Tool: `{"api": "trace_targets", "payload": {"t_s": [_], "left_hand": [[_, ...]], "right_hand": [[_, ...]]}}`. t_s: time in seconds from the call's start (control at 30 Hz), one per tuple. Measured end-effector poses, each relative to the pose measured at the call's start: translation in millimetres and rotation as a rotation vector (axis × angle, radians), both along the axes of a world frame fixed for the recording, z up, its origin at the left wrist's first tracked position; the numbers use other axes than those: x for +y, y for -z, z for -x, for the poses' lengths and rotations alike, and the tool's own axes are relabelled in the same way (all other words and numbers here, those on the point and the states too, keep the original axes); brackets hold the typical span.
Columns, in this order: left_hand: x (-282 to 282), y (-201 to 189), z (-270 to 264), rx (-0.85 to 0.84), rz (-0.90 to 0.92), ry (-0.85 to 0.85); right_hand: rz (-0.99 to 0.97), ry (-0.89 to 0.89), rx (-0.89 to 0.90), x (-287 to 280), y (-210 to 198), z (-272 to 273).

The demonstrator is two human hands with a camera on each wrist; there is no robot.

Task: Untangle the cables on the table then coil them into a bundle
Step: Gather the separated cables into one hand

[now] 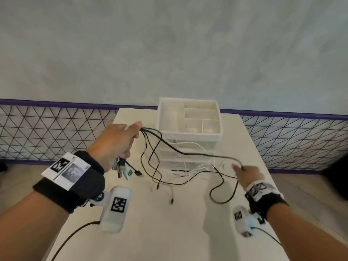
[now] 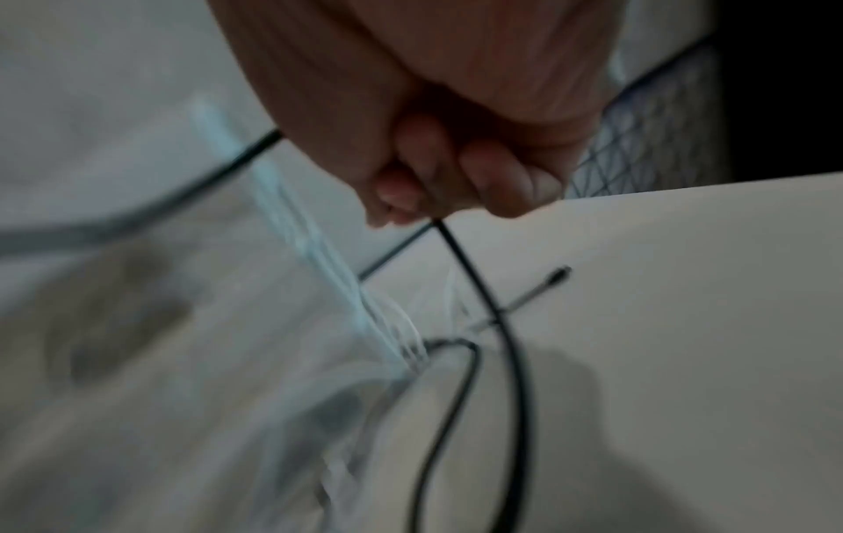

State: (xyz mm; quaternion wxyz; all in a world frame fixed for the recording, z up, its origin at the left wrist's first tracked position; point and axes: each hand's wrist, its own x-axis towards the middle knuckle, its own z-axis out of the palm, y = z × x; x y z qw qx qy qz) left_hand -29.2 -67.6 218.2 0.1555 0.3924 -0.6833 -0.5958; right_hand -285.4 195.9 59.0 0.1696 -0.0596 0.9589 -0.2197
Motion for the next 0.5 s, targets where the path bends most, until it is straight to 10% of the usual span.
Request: {"api": "trace_targets", "payload": {"t_s": [0.17,0.37,0.5], "left_hand": [[12,6,2,-0.102,-0.040,0.086],[14,6,1,-0.059,-0.029,0.159],[17,9,0,-0.050,-0.016,0.190]], "right_hand": [[0.488,-0.005,0.234,-8,-55,25],[-0.153,-0.407,-0.011,-12,-56,-3],[-0.077,-0.481,0.059,-40,-88,-43]]}}
